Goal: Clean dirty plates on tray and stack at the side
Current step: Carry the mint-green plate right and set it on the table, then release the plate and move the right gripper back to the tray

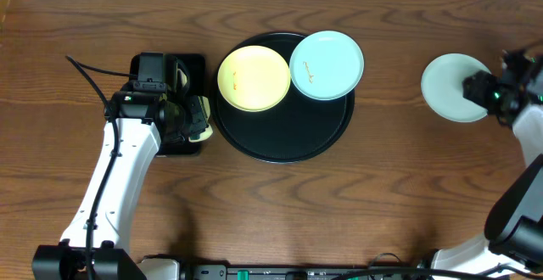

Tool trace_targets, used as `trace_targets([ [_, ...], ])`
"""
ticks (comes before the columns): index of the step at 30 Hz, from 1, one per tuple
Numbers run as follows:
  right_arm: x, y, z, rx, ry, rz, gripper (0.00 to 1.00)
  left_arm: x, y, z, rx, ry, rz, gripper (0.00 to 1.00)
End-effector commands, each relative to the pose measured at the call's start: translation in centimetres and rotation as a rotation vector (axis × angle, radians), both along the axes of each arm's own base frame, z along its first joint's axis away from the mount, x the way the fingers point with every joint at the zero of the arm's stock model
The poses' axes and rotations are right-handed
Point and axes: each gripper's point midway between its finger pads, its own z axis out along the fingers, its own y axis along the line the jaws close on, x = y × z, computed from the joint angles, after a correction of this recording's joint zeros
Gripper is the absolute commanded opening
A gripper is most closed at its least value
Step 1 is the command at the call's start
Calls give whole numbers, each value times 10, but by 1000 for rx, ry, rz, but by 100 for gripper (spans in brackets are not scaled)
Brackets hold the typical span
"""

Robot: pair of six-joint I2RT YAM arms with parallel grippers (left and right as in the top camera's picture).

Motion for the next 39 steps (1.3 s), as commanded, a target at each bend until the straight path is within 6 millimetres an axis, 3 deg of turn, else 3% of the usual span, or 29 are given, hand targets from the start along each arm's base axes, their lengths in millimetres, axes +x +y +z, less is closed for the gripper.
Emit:
trace_targets([
  [1, 21, 29, 45, -103, -47, 141, 49, -2, 1, -4, 5, 11, -13, 8],
  [6, 30, 101, 59, -94, -43, 348, 50, -2, 1, -4, 5, 10, -13, 8],
  [9, 28, 144, 54, -76, -30, 445, 52, -2, 1, -4, 5, 10, -13, 8],
  [14, 26, 196, 42, -79, -9, 555, 56, -2, 1, -4, 5, 11, -13, 8],
  [17, 33, 208, 30, -135, 5, 564, 51, -3, 1, -4, 4, 12, -13, 8],
  [20, 31, 221, 21, -144, 23, 590, 60, -4, 1, -5, 5, 19, -13, 8],
  [24, 30, 234, 18, -146, 16, 619, 60, -6, 1, -5, 5, 26, -13, 8],
  [31, 51, 224, 16, -236, -35, 564, 43, -5, 1, -5, 5, 21, -13, 8],
  [34, 59, 226, 1, -235, -37, 566, 38, -5, 1, -5, 5, 21, -13, 8],
  [39, 68, 229, -37, -220, -7, 577, 40, -5, 1, -5, 5, 21, -13, 8],
])
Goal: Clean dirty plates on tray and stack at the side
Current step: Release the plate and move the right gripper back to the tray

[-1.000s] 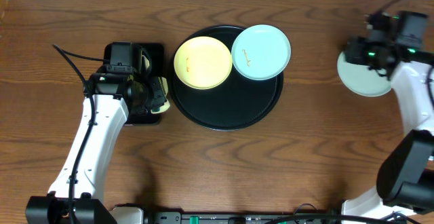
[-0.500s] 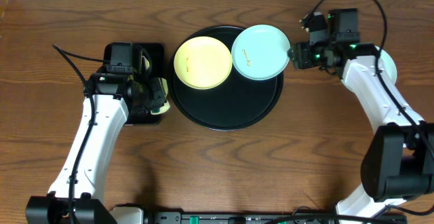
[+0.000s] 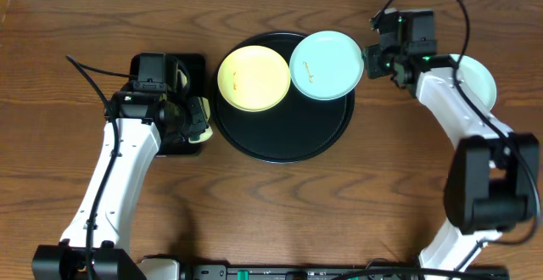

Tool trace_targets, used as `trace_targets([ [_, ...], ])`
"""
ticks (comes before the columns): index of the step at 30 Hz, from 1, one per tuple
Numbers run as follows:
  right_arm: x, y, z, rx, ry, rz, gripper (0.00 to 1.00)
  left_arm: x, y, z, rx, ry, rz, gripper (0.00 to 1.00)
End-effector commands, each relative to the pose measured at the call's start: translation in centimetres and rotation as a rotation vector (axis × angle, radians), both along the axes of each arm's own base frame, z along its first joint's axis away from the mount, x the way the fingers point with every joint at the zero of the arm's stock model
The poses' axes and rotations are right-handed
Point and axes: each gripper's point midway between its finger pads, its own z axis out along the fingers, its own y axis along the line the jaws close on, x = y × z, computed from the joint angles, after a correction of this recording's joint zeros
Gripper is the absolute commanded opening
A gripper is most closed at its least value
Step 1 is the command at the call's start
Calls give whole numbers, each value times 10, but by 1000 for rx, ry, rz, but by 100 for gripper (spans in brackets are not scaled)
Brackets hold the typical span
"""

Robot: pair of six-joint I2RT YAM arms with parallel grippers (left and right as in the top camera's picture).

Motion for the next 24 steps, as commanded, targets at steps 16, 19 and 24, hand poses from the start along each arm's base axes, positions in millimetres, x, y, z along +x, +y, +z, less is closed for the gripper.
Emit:
trace_targets([
  [16, 0, 15, -27, 39, 39, 49, 1, -3, 1, -4, 5, 13, -13, 8],
  [19, -2, 14, 12, 42, -25, 48, 1, -3, 1, -4, 5, 13, -13, 8],
  [24, -16, 9, 57, 28, -69, 34, 1, -3, 1, -4, 5, 13, -13, 8],
])
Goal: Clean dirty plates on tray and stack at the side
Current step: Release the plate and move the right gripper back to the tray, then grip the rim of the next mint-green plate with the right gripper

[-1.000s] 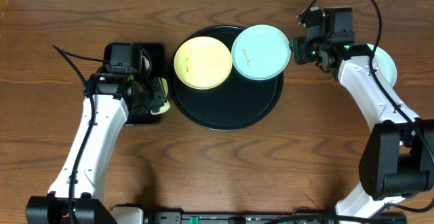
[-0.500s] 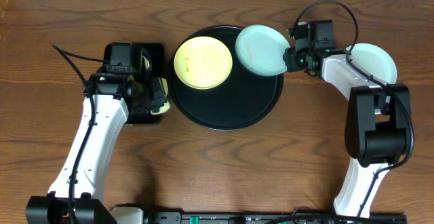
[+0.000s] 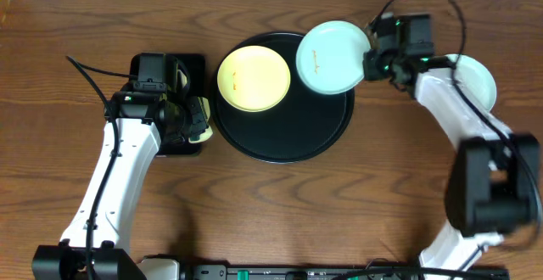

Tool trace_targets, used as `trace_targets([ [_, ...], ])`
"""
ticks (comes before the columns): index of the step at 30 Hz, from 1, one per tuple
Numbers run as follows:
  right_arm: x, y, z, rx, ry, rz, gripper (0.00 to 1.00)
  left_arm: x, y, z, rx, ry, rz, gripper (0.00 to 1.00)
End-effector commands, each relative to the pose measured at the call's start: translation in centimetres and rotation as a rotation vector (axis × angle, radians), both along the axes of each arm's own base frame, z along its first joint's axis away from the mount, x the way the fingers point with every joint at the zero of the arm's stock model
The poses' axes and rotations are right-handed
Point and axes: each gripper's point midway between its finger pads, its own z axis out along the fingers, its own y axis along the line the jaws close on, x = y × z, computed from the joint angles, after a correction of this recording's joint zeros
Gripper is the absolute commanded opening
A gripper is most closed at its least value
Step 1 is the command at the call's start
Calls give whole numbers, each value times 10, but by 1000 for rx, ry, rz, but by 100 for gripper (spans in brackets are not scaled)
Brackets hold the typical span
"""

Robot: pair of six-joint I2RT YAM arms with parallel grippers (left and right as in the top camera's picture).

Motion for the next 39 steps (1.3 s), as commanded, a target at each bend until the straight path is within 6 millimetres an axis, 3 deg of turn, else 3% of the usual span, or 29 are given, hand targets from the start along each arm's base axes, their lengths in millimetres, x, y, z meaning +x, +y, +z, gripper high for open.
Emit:
trace_targets([
  [1, -8, 3, 32, -7, -44, 4, 4, -3, 1, -4, 5, 13, -13, 8],
  [2, -10, -2, 35, -24, -42, -12, 9, -3, 1, -4, 5, 13, -13, 8],
  [5, -11, -15, 31, -65, -27, -54, 51, -3, 1, -4, 5, 13, -13, 8],
  [7, -11, -17, 22, -66, -6, -58, 67, -3, 1, -4, 5, 13, -13, 8],
  [10, -9, -17, 0, -67, 36, -52, 78, -3, 1, -4, 5, 13, -13, 8],
  [13, -3, -8, -28, -62, 59, 17, 79, -3, 1, -4, 4, 13, -13, 8],
  [15, 1, -2, -44, -43, 70, 41, 76, -3, 1, -4, 5, 13, -13, 8],
  [19, 10, 0, -71, -38, 76, 45, 61, -4, 1, -5, 5, 16, -13, 8],
  [23, 16, 2, -83, -37, 69, 48, 58, -5, 1, -6, 5, 21, -13, 8],
  [27, 18, 2, -80, -37, 59, 47, 33, -6, 1, -10, 5, 31, -13, 8],
  [33, 16, 2, -76, -38, 62, 48, 12, -6, 1, -16, 6, 48, -13, 8],
  [35, 13, 2, -72, -38, 65, 48, 1, -6, 1, -18, 7, 54, -13, 8],
  [39, 10, 0, -49, -43, 45, 42, 1, -6, 1, -20, 7, 60, -13, 8],
])
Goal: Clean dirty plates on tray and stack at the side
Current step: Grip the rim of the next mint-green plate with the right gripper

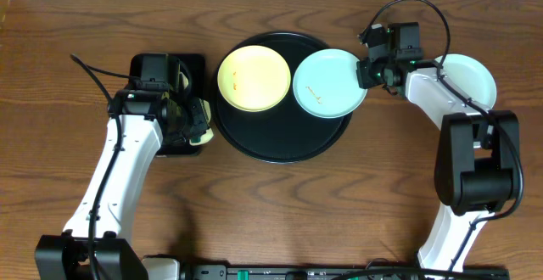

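Observation:
A black round tray [280, 144] sits mid-table. On its left part lies a yellow plate [254, 78] with a small smear. A light blue plate [327, 83], also marked with a streak, hangs over the tray's right part. My right gripper [365, 70] is shut on that plate's right rim. My left gripper [197, 120] rests at the left of the tray over a black square holder [165, 148], shut on a pale yellow sponge [203, 129].
A pale green plate [473, 75] lies on the wood at the far right, partly under the right arm. The right arm's cable loops above it near the table's back edge.
The blue plate, held by the right gripper, was at the tray's back right rim and is now lower, over the tray's right part. The left arm has barely shifted.
First the right gripper was at the pale green plate on the far right, with both dirty plates on the tray. Then it stood at the blue plate's right rim. Later it held that plate toward the back, and now holds it over the tray.

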Tool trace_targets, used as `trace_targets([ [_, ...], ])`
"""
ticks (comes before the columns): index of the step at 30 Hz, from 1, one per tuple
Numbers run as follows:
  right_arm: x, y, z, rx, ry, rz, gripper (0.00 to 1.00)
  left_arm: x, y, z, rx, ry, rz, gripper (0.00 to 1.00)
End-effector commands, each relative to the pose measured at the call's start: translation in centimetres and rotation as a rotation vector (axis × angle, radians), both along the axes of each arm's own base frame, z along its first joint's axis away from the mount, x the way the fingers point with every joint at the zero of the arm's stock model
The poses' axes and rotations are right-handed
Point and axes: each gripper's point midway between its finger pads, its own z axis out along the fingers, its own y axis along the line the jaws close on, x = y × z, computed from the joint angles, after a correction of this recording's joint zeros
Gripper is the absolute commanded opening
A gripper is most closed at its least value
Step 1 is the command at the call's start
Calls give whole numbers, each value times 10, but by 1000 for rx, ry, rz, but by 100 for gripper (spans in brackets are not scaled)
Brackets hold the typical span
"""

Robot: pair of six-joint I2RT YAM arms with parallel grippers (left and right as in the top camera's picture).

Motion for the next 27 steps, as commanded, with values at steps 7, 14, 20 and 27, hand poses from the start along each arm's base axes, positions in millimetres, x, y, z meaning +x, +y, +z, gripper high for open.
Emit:
trace_targets([
  [7, -29, -13, 82, -81, -42, -77, 1, 6, 0, -5, 15, -31, -57, 8],
  [14, -89, -13, 81, -66, 183, -353, 1, 10, -4, -2, -9, -52, -72, 8],
  [20, -119, 6, 58, -114, 251, -478, 1, 7, -36, 16, -147, -130, -273, 8],
  [27, -132, 48, 31, -62, 225, -460, 1, -5, -55, 41, -224, -209, -420, 8],
])
